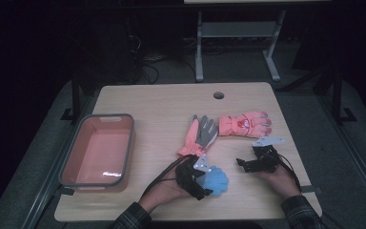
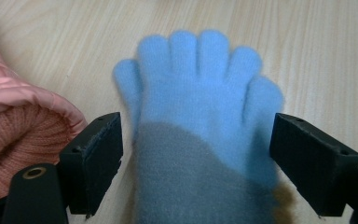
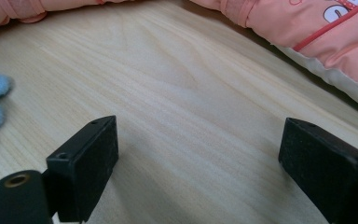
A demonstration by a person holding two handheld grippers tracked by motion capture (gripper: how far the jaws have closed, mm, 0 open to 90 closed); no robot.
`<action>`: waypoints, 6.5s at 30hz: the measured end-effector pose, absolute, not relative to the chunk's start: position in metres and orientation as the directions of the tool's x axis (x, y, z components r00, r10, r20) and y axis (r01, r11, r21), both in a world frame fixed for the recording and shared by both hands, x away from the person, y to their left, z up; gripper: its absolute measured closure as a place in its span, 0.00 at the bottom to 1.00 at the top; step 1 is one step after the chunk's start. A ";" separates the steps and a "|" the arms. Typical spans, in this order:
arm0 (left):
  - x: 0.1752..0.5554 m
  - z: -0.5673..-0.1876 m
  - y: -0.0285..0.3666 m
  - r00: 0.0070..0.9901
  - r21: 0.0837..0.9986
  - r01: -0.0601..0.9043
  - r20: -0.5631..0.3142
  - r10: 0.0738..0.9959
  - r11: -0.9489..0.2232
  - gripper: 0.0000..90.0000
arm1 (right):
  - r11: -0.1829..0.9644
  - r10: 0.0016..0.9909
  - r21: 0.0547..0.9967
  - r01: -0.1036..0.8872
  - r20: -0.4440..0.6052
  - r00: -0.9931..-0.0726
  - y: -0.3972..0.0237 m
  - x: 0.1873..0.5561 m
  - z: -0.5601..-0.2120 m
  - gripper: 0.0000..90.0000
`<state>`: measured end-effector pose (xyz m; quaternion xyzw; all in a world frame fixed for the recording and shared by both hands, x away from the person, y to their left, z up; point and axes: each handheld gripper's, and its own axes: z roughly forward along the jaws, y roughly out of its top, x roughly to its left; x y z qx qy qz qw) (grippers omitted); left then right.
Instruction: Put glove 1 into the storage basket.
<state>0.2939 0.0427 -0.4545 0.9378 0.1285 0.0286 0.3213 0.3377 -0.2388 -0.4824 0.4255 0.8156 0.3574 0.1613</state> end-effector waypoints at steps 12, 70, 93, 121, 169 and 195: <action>0.292 -0.462 0.043 0.967 0.595 0.219 -0.025 0.255 -0.773 0.26 | 0.386 0.807 0.722 0.574 0.038 -0.589 -0.239 0.338 -0.483 0.13; 0.316 -0.382 0.123 0.881 0.680 0.433 -0.181 0.436 -0.592 0.84 | 0.381 0.809 0.719 0.581 0.045 -0.586 -0.239 0.337 -0.482 0.13; 0.339 -0.342 0.197 0.765 0.698 0.516 -0.116 0.634 -0.496 0.84 | 0.379 0.810 0.720 0.582 0.045 -0.584 -0.238 0.337 -0.482 0.13; 0.365 -0.342 0.297 0.538 0.730 0.609 -0.092 0.838 -0.311 0.83 | 0.378 0.813 0.720 0.582 0.043 -0.581 -0.238 0.336 -0.482 0.13; 0.383 -0.402 0.322 0.427 0.588 0.751 -0.087 0.900 -0.300 0.21 | 0.382 0.812 0.722 0.577 0.035 -0.583 -0.238 0.336 -0.482 0.13; 0.346 -0.348 0.251 0.582 0.695 0.625 -0.111 0.806 -0.356 0.19 | 0.380 0.813 0.720 0.581 0.039 -0.581 -0.238 0.336 -0.482 0.13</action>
